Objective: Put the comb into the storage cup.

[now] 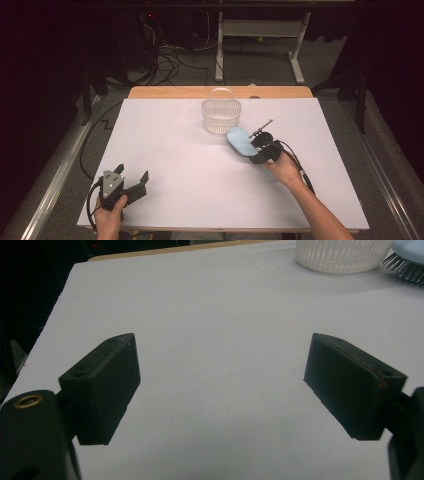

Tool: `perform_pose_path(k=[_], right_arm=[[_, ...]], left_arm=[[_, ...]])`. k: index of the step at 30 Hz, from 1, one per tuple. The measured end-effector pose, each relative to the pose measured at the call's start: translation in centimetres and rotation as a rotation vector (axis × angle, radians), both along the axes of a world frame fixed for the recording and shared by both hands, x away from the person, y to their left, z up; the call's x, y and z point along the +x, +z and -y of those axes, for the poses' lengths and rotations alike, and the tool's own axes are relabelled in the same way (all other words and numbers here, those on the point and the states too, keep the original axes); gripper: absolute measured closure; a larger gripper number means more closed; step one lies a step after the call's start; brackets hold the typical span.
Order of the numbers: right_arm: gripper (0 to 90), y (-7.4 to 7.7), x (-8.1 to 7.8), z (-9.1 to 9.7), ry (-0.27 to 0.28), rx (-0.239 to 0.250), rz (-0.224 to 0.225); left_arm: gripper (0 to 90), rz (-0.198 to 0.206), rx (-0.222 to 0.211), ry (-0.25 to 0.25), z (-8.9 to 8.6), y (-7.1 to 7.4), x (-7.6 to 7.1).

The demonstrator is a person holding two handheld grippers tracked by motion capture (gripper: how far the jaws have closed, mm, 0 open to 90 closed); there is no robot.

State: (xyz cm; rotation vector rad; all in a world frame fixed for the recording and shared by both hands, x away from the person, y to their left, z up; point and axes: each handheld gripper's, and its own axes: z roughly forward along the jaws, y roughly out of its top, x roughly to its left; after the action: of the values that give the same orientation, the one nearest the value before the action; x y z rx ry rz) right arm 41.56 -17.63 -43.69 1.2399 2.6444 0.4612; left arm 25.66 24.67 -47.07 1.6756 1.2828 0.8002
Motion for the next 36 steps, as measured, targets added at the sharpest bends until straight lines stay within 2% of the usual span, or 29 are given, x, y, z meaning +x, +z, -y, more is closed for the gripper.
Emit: perform_pose_path(k=[14, 20, 23, 27, 36], right_arm=[[69.6, 0.0, -0.6, 0.2, 0.018, 0.001, 0.021], [69.8, 0.1, -0.9, 0.4, 0.024, 0.005, 0.029], [69.9, 0.2, -1.2, 0.5, 0.025, 0.017, 0.042], [69.9, 0.9, -1.7, 0.8, 0.032, 0.032, 0.063], [69.9, 1.6, -2.6, 1.5, 0.039, 0.066, 0.088]], left_arm=[[15.5, -0.008, 0.0, -0.013, 0.1, 0.0, 0.1], [15.3, -0.017, 0.023, -0.037, 0.3, 0.0, 0.1], [15.1, -0.016, 0.053, -0.049, 0.6, 0.0, 0.1], [14.8, -0.021, 0.056, -0.078, 0.9, 0.1, 0.2], [10.8, -0.024, 0.041, -0.101, 1.1, 0.2, 0.6]])
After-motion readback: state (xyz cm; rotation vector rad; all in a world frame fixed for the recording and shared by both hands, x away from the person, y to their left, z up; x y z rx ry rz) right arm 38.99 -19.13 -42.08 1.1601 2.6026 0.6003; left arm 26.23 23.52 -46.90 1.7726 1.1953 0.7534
